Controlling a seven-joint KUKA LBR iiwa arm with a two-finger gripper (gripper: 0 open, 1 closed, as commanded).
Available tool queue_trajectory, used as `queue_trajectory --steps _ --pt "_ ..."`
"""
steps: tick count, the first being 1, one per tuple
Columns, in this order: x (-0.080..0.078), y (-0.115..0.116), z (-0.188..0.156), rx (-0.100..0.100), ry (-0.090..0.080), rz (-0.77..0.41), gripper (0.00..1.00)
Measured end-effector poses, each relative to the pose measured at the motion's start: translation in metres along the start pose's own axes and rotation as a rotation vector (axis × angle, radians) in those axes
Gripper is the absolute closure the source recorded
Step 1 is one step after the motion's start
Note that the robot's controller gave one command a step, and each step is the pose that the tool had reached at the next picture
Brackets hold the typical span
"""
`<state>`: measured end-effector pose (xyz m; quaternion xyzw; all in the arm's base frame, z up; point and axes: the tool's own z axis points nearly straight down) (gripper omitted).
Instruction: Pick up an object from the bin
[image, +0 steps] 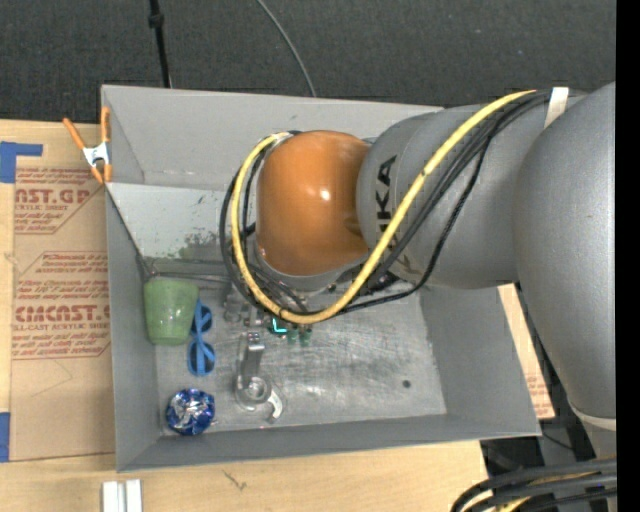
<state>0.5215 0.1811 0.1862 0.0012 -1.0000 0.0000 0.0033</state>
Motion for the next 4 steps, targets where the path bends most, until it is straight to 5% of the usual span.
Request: queue_trajectory --steps 1,2,3,4 --pt "0.015 0.067 0.111 -0.001 -0.013 -0.186 0.0" --pt "0.014 0.067 0.107 -0.004 -0.014 -0.182 1.0" --pt "0.013 0.05 0.048 0.001 -0.012 -0.552 1.0" --pt "0.015 0.003 -0.074 0.003 -0.013 -1.005 1.0"
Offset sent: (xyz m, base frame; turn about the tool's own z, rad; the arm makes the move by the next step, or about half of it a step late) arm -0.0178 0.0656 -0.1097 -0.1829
